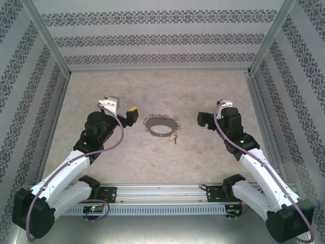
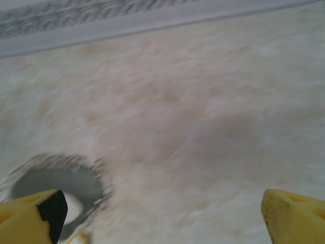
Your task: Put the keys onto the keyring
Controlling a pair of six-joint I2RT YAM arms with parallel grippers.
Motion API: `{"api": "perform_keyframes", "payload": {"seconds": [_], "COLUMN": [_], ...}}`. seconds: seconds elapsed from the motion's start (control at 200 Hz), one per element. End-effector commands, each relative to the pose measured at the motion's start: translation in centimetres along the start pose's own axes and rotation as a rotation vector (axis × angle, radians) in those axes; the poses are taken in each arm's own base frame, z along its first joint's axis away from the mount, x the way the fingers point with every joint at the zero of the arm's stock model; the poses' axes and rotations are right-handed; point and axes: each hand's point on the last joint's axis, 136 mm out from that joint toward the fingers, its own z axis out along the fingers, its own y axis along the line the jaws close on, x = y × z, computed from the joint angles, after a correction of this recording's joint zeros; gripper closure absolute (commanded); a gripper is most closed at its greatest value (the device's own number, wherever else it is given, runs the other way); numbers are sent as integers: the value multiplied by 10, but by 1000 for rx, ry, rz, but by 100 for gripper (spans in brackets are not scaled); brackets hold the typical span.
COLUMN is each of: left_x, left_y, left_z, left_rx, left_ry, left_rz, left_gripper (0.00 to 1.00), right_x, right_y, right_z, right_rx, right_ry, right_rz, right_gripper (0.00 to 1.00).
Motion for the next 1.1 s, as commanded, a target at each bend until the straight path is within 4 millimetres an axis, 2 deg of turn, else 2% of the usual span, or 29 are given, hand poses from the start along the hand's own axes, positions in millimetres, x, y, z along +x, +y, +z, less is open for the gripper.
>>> {"api": "perform_keyframes", "payload": {"seconds": [0.0, 0.07, 0.29, 0.46, 0.66, 0.67, 0.695, 0.829, 0.964, 1.094], "left_x": [-16, 0, 35, 60, 87, 87, 84, 78, 61, 61], "left_y": [33, 43, 76, 91, 98, 98, 100, 107, 120, 131], "left_z": [-2, 0, 1, 3, 7, 7, 7, 11, 1, -4], "left_rx": [-186, -230, -319, -361, -373, -372, -382, -378, -415, -431], "left_ry": [-99, -70, -45, -10, -5, -14, -29, -59, -111, -44], "left_rz": [140, 190, 192, 178, 166, 168, 171, 130, 103, 88], "left_gripper": [0, 0, 0, 0, 0, 0, 0, 0, 0, 0], "right_x": [-6, 2, 21, 22, 18, 27, 32, 25, 23, 18], "right_y": [-58, -81, -127, -143, -137, -139, -138, -121, -113, -107], "right_z": [9, 15, 23, 25, 43, 44, 48, 62, 66, 70], "right_rx": [299, 390, 547, 606, 557, 556, 545, 450, 399, 356], "right_ry": [-107, -120, -167, -187, -240, -222, -216, -249, -264, -306], "right_rz": [12, 26, 10, -17, -48, -56, -64, -115, -128, -124], "right_gripper": [2, 2, 2, 2, 2, 2, 2, 2, 2, 2]}}
